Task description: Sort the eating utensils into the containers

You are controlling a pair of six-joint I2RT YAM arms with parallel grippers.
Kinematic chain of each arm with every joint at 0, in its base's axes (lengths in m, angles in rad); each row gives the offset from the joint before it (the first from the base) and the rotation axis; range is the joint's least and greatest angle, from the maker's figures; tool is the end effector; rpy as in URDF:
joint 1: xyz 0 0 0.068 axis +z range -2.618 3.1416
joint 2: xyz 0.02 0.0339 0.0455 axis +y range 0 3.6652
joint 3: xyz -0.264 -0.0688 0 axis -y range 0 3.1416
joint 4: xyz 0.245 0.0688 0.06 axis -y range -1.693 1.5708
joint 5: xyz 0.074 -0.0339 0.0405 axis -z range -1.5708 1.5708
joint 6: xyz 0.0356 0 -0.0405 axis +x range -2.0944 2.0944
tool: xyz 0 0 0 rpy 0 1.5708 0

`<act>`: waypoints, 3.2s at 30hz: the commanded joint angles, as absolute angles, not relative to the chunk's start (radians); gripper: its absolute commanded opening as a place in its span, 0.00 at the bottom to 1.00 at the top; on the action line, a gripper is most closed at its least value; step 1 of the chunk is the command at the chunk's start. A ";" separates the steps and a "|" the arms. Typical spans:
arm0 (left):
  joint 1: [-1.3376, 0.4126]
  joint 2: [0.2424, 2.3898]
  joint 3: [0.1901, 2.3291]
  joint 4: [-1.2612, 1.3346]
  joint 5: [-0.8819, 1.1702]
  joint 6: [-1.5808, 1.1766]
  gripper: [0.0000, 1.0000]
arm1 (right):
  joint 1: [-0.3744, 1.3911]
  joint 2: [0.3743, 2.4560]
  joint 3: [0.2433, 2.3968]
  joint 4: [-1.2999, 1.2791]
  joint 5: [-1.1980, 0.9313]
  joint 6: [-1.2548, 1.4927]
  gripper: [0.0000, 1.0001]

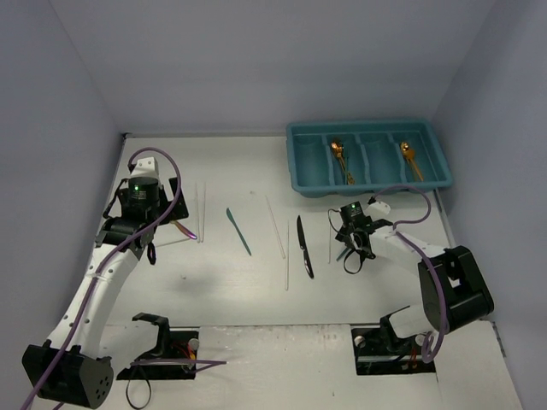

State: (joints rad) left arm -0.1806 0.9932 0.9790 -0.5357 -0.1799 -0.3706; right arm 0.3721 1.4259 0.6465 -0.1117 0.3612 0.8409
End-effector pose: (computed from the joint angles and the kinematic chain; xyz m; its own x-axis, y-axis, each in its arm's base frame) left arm 0.2123 -0.0323 0.3342 -0.4889 -0.2730 -0.8286 -0.1614 0.9617 -0.2216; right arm 0.2522 0.0849 0.1618 -0.5824 0.5211 -0.6240 0.4512 0.8457 0.2852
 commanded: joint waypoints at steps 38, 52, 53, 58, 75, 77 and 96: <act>-0.149 1.033 1.022 -0.511 -0.157 -0.383 0.94 | 0.335 1.164 1.085 -0.167 0.506 0.221 0.00; -0.148 1.037 1.010 -0.499 -0.167 -0.376 0.94 | 0.333 1.744 1.645 -0.060 0.100 -0.072 0.00; -0.147 1.039 1.009 -0.498 -0.169 -0.376 0.94 | 0.333 1.794 1.674 -0.055 0.089 -0.068 0.00; -0.148 1.055 1.009 -0.497 -0.168 -0.374 0.94 | 0.334 2.002 1.826 -0.049 0.067 -0.040 0.00; -0.147 1.064 1.014 -0.498 -0.159 -0.373 0.94 | 0.348 1.979 1.796 -0.048 0.125 0.026 0.50; -0.147 1.059 1.015 -0.496 -0.156 -0.373 0.94 | 0.352 1.894 1.720 -0.048 0.126 0.027 0.56; -0.126 1.055 1.016 -0.496 -0.143 -0.374 0.94 | 0.613 1.309 0.863 -0.133 0.121 0.330 0.66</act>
